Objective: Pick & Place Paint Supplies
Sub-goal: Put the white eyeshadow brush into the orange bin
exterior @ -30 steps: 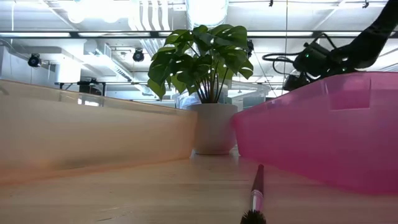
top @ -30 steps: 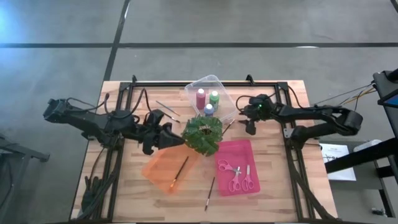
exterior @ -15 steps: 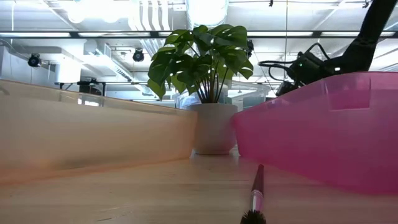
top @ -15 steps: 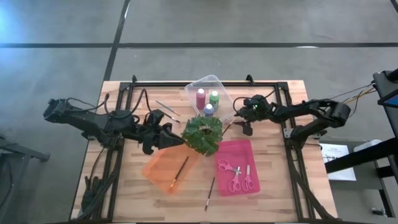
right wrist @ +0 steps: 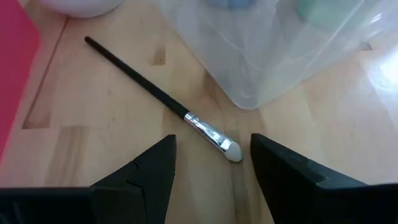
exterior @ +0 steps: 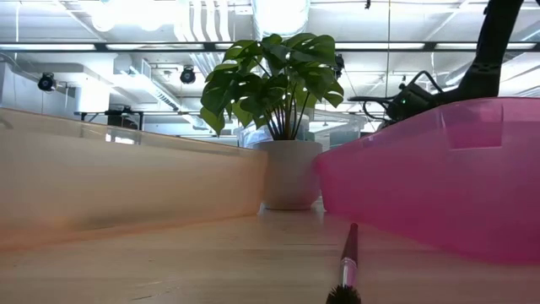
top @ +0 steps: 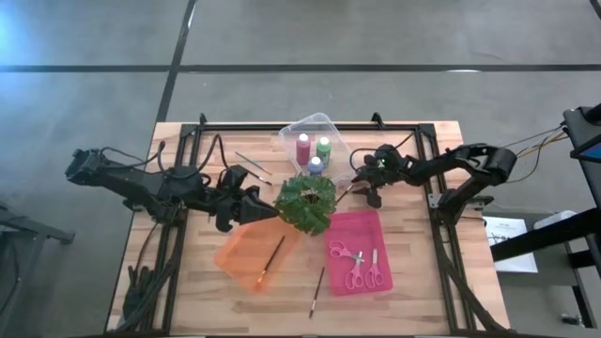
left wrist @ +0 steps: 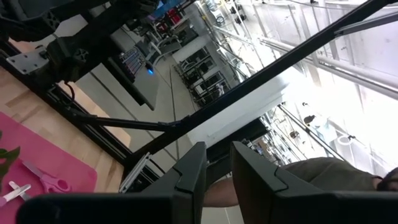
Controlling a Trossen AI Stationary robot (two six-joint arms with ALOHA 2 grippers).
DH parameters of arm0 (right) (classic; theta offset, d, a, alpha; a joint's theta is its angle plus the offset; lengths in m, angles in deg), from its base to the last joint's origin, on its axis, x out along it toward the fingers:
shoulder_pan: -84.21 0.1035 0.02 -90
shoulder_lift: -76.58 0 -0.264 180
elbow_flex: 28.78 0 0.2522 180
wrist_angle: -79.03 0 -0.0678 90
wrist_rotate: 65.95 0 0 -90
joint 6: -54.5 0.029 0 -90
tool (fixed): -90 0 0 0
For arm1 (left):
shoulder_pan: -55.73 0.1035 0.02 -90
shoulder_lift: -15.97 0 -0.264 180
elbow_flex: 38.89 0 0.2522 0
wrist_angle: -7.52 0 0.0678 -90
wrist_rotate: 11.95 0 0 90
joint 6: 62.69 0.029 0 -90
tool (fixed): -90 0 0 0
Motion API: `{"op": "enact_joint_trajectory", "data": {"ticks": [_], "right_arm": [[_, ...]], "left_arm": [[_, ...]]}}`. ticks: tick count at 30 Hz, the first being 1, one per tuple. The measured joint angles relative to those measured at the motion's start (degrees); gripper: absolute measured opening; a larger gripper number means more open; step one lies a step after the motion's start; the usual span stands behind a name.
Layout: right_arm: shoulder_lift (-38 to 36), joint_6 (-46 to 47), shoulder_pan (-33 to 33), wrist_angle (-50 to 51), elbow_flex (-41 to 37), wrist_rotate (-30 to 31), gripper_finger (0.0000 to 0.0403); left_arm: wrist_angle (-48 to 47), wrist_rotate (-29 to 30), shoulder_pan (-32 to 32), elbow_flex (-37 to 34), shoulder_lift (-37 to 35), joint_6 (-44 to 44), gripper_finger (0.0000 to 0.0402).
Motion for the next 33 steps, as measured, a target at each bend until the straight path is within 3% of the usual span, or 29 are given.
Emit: {"op": "enact_joint_trajectory", "data": {"ticks": [12, 16, 24, 33], "right_arm": [[-1.1, 0.3, 0.1, 2.7, -0.1, -0.7, 0.0195], [-0.6, 0.4, 0.1, 4.6, 0.0, -0.7, 0.0155], [-0.6, 0.8, 0.0, 7.9, 0.0, -1.8, 0.0026], [-3.7, 1.5, 0.0, 13.6, -0.4, -5.9, 0.0011]], "left_arm": [[0.0, 0.8, 0.0, 0.0, 0.0, -1.0, 0.0084], [0.0, 0.8, 0.0, 0.0, 0.0, -1.0, 0.0084], [0.0, 0.8, 0.0, 0.0, 0.0, -0.9, 0.0084], [0.0, 0.8, 0.0, 0.0, 0.0, -0.8, 0.0084]]}}
